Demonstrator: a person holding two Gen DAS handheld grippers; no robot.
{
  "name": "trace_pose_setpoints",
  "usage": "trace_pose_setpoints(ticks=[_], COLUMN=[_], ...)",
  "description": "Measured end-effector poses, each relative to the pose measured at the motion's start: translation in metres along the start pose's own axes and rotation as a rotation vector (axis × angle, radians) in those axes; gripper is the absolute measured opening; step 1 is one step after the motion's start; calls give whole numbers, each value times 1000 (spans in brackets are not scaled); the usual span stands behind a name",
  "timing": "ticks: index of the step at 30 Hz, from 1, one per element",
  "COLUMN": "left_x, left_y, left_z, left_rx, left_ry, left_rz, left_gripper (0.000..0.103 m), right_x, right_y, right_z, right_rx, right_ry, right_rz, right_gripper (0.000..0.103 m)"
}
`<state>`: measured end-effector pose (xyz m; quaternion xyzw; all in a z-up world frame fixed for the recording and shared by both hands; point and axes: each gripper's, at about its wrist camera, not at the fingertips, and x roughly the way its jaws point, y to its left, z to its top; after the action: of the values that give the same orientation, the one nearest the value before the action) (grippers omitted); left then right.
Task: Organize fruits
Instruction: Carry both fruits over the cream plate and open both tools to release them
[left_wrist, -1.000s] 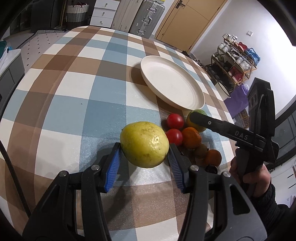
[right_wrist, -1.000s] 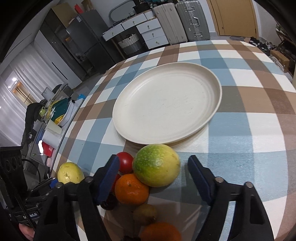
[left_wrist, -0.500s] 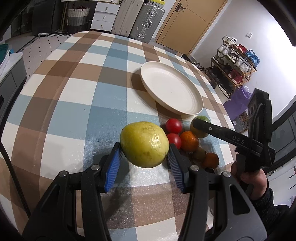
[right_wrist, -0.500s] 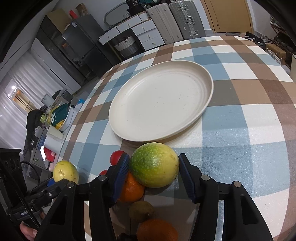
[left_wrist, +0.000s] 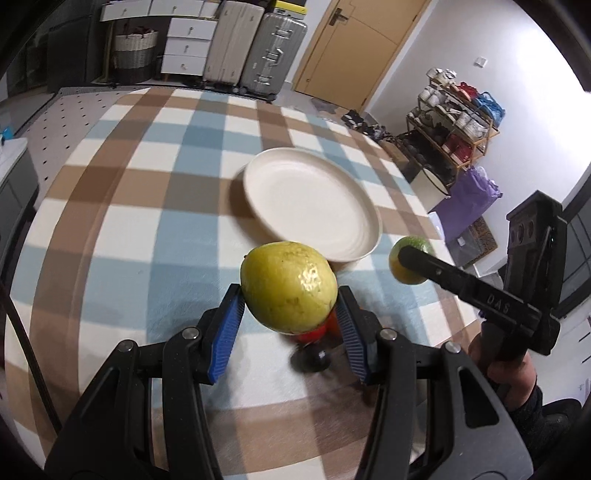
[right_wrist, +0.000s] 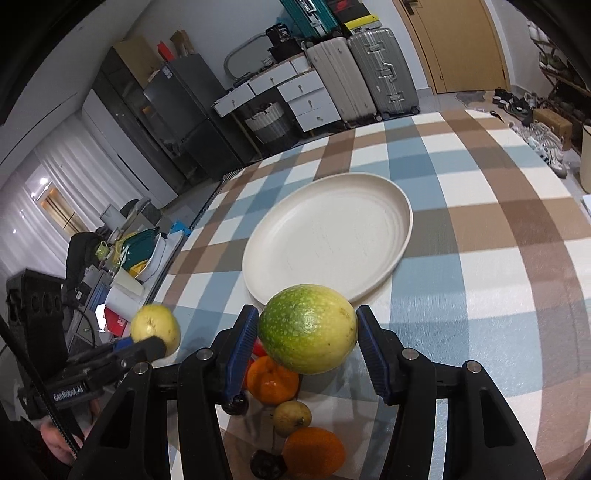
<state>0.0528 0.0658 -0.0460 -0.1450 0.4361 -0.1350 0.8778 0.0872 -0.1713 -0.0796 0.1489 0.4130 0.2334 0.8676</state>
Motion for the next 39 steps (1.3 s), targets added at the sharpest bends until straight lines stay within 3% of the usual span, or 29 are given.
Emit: trace_pose_setpoints(ticks=[8,20,31,39], left_x=[1,14,63,113], left_y=[-29,-49,-47,-33], left_z=[34,79,110,120], left_rx=[81,100,125,134], left_ry=[-32,-23,13,73], left_rz=[5,-31,-47,-34], left_gripper=[48,48,48,48], right_x=[-33,-43,-3,45], right_y=[4,3,-2,-18], right_z=[23,62,83,82], right_rx=[-7,-5,6,18], right_ry=[-88,-156,-115,-20], right_rz=[30,67,67,33], right_gripper=[55,55,55,55])
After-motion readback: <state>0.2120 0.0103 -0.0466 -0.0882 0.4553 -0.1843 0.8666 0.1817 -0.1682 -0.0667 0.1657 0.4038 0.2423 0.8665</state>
